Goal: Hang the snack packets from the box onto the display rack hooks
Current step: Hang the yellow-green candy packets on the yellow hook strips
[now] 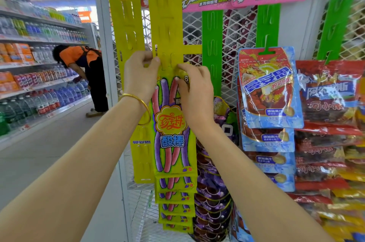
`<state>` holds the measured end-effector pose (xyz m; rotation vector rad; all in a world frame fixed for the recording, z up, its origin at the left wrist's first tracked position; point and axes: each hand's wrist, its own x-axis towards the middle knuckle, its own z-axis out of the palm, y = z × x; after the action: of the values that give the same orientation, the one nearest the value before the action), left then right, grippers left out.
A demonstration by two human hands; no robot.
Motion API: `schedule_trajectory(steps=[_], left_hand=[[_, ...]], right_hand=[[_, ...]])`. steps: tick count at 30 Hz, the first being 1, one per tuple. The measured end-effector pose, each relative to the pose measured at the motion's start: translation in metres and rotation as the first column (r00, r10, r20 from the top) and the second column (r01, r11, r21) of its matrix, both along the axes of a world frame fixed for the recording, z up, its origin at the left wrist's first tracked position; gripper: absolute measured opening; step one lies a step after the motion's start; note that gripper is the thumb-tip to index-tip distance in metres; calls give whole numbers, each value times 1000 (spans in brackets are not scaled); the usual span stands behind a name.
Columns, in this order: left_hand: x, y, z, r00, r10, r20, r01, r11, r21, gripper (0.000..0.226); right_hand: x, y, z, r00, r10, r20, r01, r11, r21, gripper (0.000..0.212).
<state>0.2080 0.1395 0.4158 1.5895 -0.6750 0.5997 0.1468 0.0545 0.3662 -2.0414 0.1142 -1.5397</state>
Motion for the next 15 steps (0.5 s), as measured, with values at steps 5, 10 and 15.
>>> schedule_trajectory(steps=[5,10,15], left_hand=[[-27,17,-54,990,70,122,-76,996,47,47],[-77,44,-168,978,37,206,-75,980,183,43],[-97,67,-309,940,-137,-312,319,675,666,30]], right_hand=[[-29,5,-19,950,-308,50,312,943,-116,38],[-74,17,-111,992,-79,-99,82,996,20,28],[-99,7,-268,705,311,-637,-106,935,339,19]])
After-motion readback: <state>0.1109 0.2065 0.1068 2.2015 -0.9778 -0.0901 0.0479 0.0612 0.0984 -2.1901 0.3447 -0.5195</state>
